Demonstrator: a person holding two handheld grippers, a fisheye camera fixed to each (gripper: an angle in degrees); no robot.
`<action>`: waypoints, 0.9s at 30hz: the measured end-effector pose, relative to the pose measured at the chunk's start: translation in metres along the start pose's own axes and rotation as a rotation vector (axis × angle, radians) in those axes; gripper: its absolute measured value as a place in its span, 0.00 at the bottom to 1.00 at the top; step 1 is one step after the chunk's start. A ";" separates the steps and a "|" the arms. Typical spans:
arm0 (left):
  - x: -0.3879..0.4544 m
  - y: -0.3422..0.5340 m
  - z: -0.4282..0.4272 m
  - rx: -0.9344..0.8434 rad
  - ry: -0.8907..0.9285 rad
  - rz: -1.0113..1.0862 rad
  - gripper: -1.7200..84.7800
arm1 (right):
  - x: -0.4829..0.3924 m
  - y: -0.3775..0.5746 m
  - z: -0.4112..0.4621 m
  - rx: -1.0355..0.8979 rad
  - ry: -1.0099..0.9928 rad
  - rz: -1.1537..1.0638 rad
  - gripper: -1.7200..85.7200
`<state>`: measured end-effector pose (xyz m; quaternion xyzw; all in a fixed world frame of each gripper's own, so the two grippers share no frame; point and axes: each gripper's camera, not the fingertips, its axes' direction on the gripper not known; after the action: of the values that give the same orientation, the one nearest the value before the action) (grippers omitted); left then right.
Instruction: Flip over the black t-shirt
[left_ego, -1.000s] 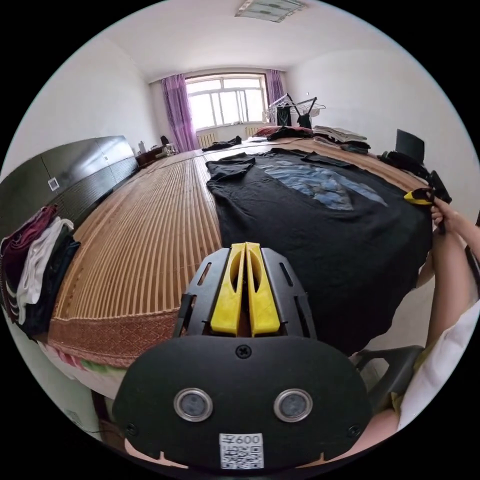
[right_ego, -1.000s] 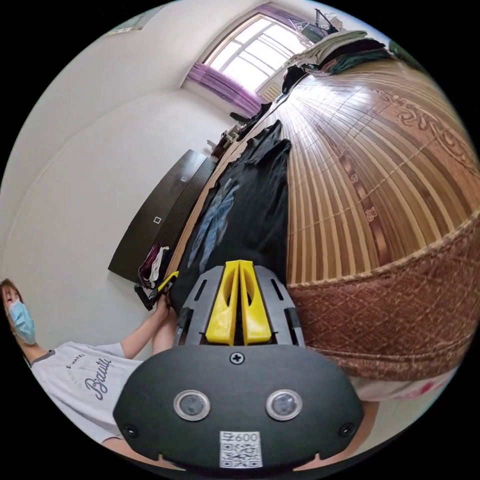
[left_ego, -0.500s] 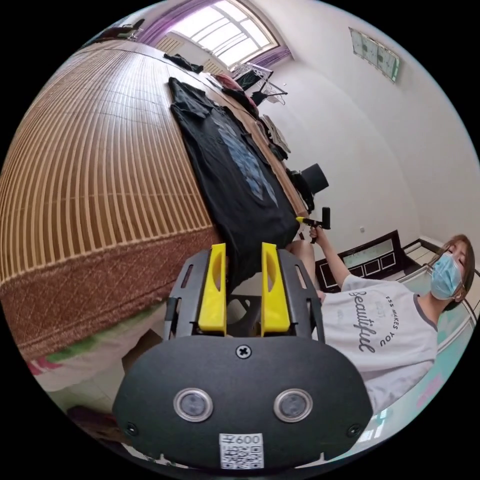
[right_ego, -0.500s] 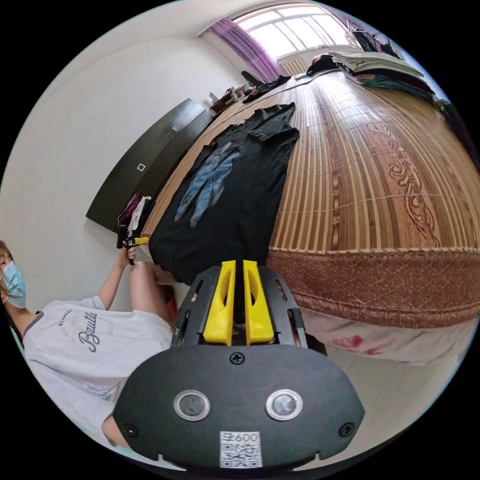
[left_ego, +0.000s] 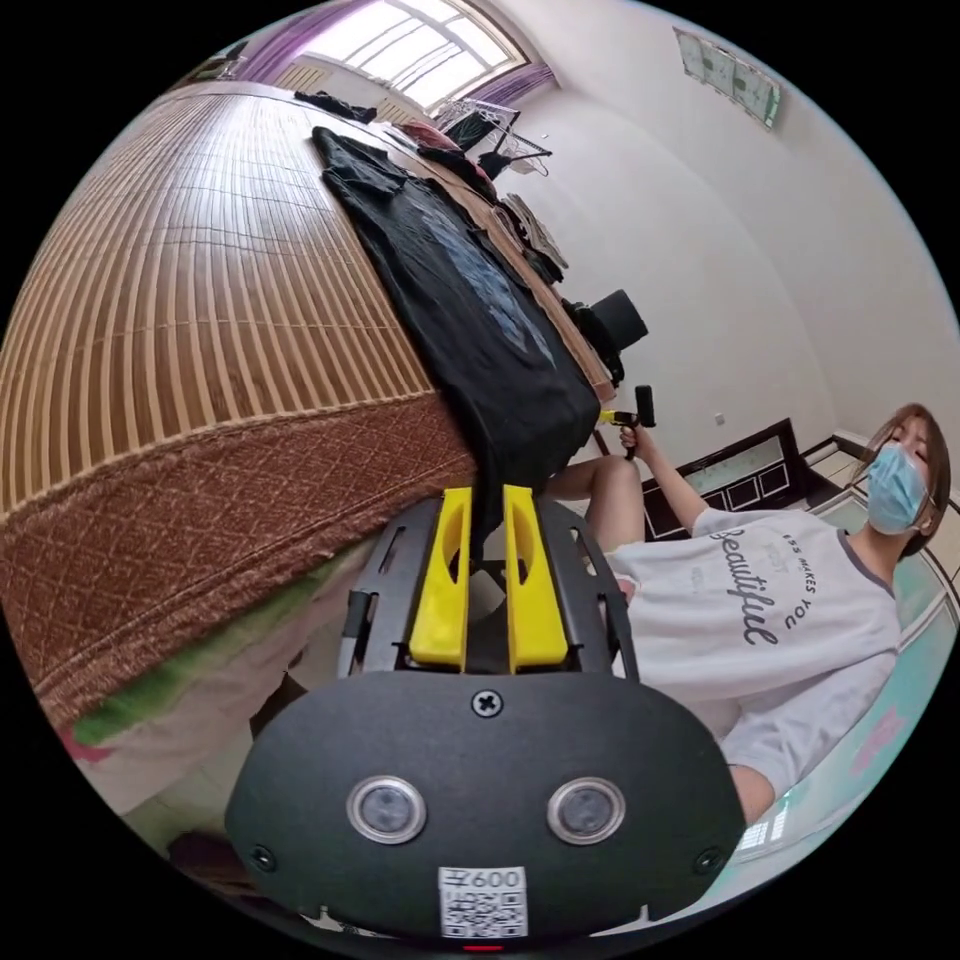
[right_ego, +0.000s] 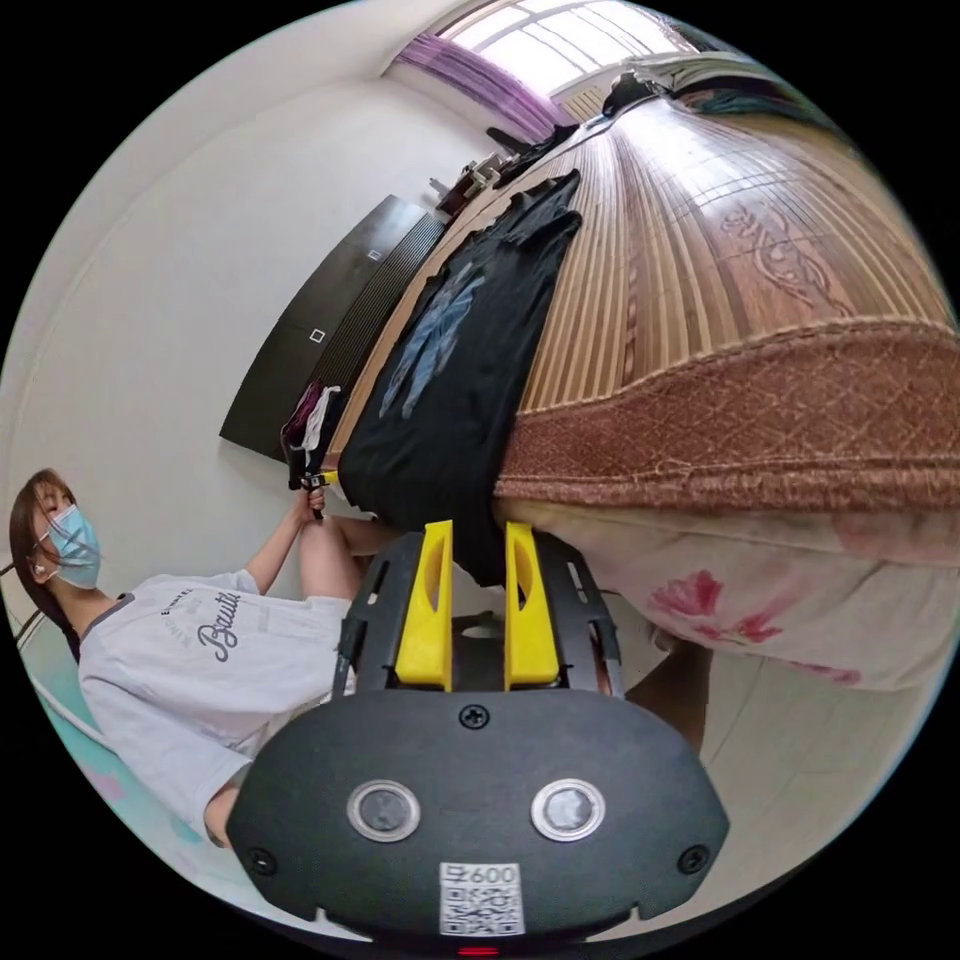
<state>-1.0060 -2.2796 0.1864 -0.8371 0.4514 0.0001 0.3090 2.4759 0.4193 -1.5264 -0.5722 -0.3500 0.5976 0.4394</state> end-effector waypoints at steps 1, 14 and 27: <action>0.005 0.001 -0.001 0.001 -0.006 -0.004 0.10 | 0.000 -0.007 -0.007 -0.007 0.012 -0.005 0.08; 0.066 -0.011 0.046 -0.117 0.038 0.057 0.05 | 0.018 -0.029 -0.077 -0.081 -0.051 -0.012 0.09; 0.115 0.012 0.068 0.041 0.125 -0.001 0.04 | 0.076 -0.010 -0.084 -0.164 -0.114 0.016 0.08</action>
<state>-0.9278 -2.3355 0.0930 -0.8293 0.4691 -0.0615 0.2973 2.5638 0.4865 -1.5542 -0.5740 -0.4174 0.6022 0.3657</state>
